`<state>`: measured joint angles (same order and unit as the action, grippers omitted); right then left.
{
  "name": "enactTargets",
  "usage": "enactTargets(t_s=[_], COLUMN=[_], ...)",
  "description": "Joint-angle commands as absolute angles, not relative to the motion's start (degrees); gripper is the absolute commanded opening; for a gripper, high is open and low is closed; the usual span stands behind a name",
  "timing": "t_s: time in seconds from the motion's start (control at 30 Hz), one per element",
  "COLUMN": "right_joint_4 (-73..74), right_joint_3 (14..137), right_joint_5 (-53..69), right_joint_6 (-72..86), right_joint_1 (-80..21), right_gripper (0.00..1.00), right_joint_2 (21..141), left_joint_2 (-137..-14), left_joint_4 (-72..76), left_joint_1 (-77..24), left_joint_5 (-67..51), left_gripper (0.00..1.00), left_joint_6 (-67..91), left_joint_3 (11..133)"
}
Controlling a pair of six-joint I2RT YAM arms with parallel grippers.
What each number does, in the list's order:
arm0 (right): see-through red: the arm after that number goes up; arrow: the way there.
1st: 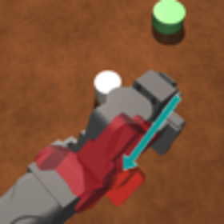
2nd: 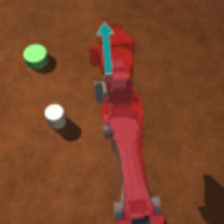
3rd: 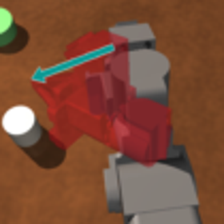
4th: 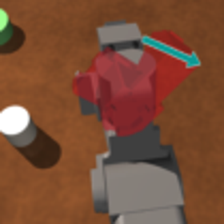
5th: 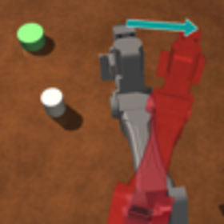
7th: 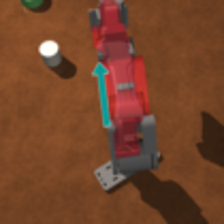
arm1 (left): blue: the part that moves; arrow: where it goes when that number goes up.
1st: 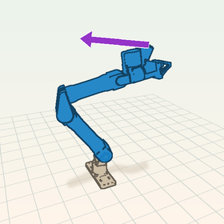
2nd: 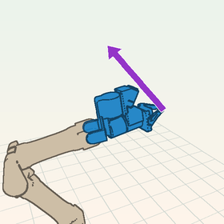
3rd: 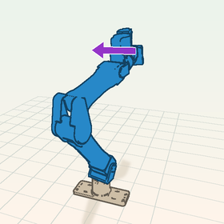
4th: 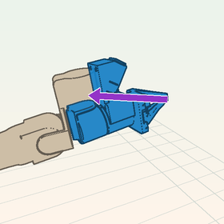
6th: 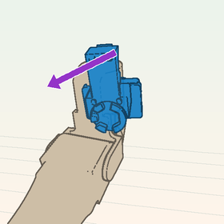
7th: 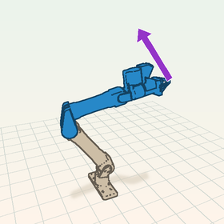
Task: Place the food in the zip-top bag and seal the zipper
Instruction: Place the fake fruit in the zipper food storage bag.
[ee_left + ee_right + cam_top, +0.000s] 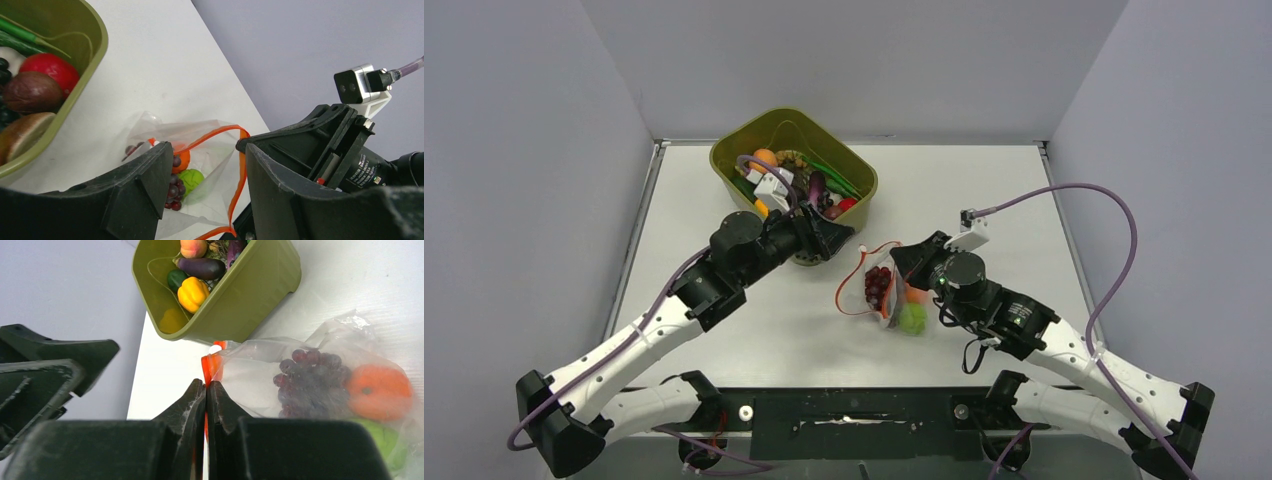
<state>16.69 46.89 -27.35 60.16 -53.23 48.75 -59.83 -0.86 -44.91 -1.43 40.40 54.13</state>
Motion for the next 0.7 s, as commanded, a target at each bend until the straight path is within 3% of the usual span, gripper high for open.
enactTargets(t_s=[0.0, 0.17, 0.4, 0.67], right_joint_4=[12.86, 13.27, 13.19, 13.36], right_joint_3=[48.12, 48.69, 48.7, 48.78], right_joint_5=[-28.48, -28.55, -28.62, -28.87], right_joint_6=[60.59, 60.47, 60.56, 60.47], right_joint_1=[-53.0, -52.97, -53.0, -52.95], right_gripper=[0.0, 0.0, 0.0, 0.0], right_joint_2=[47.13, 47.23, 47.6, 47.59], left_joint_2=[-58.0, -58.52, -62.03, -64.84], left_joint_4=[-5.51, -5.22, -7.62, -4.91], left_joint_1=[-45.0, -45.09, -45.14, -45.44], left_joint_5=[1.12, -4.19, -4.53, -5.62], left_gripper=[0.54, 0.54, 0.48, 0.47], left_joint_6=[34.11, 33.51, 32.23, 32.24], left_joint_3=[56.62, 53.26, 48.52, 43.06])
